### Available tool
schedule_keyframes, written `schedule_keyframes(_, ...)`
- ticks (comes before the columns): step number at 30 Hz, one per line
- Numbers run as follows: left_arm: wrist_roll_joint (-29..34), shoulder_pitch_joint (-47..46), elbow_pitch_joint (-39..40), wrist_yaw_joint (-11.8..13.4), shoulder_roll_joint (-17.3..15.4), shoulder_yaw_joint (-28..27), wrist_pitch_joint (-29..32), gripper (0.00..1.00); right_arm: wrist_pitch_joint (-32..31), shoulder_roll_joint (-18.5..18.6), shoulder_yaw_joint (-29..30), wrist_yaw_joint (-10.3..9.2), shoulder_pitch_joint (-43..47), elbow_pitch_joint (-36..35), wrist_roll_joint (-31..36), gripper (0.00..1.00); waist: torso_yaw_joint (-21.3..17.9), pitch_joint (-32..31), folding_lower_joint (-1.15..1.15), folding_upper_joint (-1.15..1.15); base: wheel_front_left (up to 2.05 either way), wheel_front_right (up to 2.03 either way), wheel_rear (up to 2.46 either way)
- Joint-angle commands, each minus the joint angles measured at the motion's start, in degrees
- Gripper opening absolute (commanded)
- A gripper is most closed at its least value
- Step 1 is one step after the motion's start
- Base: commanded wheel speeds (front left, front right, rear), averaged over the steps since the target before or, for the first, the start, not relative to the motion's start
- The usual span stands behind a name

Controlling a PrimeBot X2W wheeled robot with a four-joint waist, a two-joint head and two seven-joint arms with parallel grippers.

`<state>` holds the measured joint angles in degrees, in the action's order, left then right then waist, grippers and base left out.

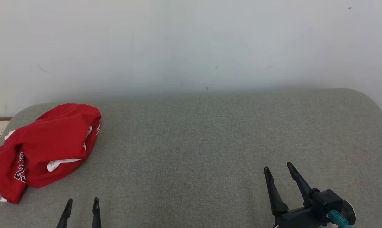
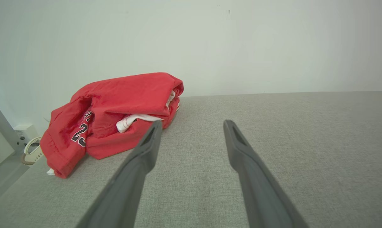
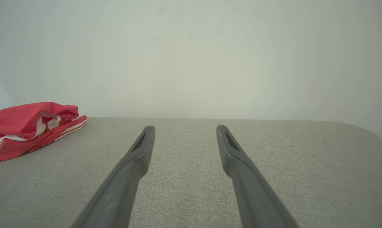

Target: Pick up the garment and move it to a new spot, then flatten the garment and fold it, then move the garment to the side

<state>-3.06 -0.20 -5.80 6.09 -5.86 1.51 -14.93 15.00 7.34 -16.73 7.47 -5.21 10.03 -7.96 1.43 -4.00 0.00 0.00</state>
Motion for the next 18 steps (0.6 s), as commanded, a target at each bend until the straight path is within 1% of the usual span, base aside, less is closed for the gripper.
schedule_keyframes(1,0.2,0.7,-0.4,-0.1,-0.4,-0.4,-0.1,1.00,0.3,-0.1,0.0,0.03,0.7,-0.1,0.8,1.00,0.0,-0.1,0.00,0.00,0.00,0.00,0.00)
schedule_keyframes(11,-0.3,0.6,-0.1,0.0,-0.7,-0.7,-0.1,1.00,0.3,-0.8,1.9,0.04,1.1,0.8,-0.4,1.00,-0.3,-0.4,0.00,0.00,0.00,0.00,0.00)
schedule_keyframes(18,-0.5,0.9,0.2,0.2,-0.7,-1.0,-0.1,1.00,0.3,-0.9,2.0,0.04,1.1,1.0,-0.9,1.00,-0.4,-0.4,0.00,0.00,0.00,0.00,0.00)
